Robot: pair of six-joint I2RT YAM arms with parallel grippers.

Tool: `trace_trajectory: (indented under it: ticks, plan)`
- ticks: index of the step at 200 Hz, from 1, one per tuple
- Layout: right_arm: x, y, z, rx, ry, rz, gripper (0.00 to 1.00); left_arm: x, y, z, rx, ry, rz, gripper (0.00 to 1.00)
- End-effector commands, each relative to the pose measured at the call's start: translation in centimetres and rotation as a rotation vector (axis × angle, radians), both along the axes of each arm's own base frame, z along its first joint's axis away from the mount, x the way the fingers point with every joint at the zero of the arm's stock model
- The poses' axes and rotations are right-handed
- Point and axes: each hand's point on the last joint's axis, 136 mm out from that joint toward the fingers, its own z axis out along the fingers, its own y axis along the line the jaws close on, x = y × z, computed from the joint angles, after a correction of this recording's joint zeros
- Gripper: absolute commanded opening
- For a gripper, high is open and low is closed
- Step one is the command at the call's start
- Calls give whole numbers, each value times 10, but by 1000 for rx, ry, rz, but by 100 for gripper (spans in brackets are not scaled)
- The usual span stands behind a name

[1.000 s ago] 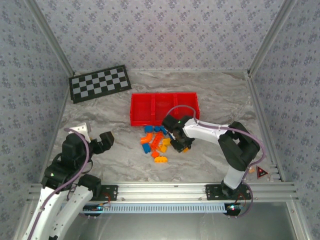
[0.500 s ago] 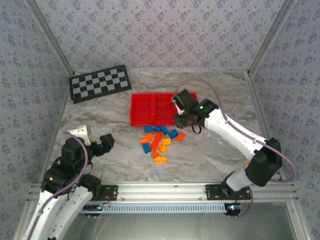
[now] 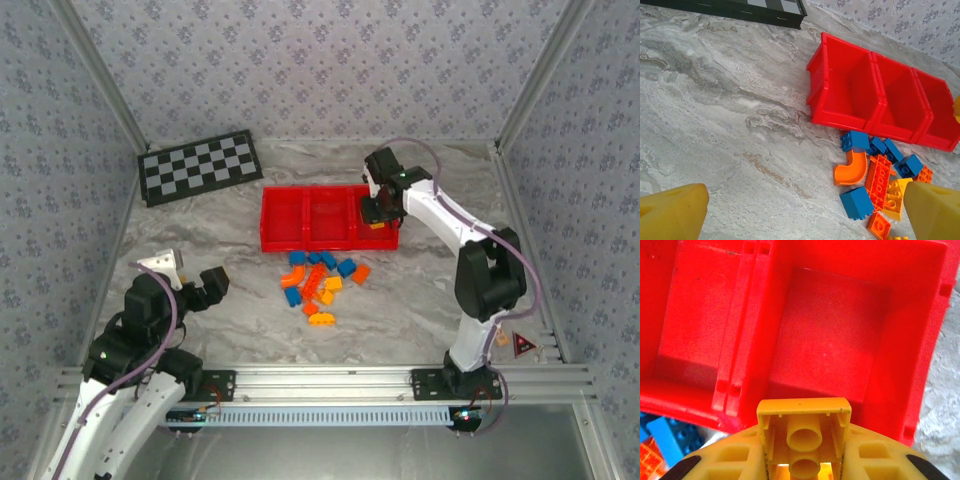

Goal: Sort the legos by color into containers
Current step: Place the lego in the container.

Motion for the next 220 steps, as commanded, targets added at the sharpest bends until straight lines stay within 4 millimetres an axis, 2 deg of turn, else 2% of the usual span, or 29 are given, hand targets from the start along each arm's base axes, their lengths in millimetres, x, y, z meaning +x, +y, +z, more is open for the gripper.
trace_trajectory:
  ticks: [1,60,97,152,195,220]
  plan:
    - [20,9,0,45,-13,35,25,4,0,3,1,-21,5,100]
    - [40,11,-39,38,40,55,26,5,1,1,13,-12,16,100]
    - [41,11,-50,29,62,53,33,6,2,0,19,-3,19,100]
    - [42,7,-41,8,51,41,47,7,4,-2,27,6,33,100]
    - [42,7,-27,14,27,37,49,7,4,-3,28,14,37,100]
    - [40,10,-9,29,-4,25,49,6,5,-2,25,14,39,100]
